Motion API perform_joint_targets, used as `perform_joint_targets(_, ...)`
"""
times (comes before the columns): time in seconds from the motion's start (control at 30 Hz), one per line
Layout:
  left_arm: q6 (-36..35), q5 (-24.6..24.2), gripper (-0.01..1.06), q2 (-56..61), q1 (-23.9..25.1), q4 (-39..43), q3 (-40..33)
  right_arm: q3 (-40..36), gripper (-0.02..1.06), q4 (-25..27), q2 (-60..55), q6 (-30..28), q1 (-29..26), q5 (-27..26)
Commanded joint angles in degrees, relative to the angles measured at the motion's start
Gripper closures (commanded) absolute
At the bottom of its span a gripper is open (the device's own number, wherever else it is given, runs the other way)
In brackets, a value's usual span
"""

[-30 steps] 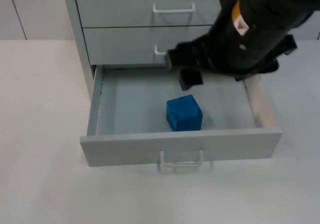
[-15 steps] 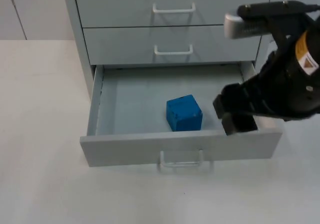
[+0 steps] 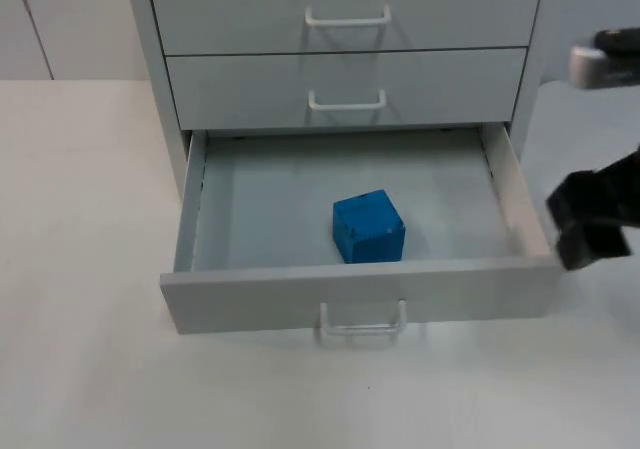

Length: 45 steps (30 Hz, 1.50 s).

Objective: Open the drawer with the left hand, place the block into the drawer with the right hand, then close the drawer with the left hand.

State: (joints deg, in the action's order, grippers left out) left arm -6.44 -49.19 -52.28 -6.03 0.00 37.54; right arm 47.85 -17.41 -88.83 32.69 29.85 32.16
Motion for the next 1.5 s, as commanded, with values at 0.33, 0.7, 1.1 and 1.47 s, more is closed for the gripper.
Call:
perform_joint_targets(0.33, 0.0, 0.5, 0.0, 0.2, 0.1, 0.6, -0.2, -4.4, 0.26, 8.8, 10.7, -14.3, -18.5, 3.8)
perform_joint_targets(0.7, 0.0, 0.6, 0.0, 0.2, 0.1, 1.3, -0.2, -4.5, 0.26, 8.8, 21.3, -15.4, -22.8, 10.0)
perform_joint_targets(1.1, 0.0, 0.4, 0.0, 0.2, 0.1, 2.4, -0.2, -4.5, 0.26, 8.6, 31.1, -19.2, -22.8, 18.3)
perform_joint_targets(1.47, 0.1, -1.0, 0.15, 0.2, 0.1, 1.1, -0.2, -5.2, 0.26, 8.0, 31.0, -21.1, -22.8, 17.7)
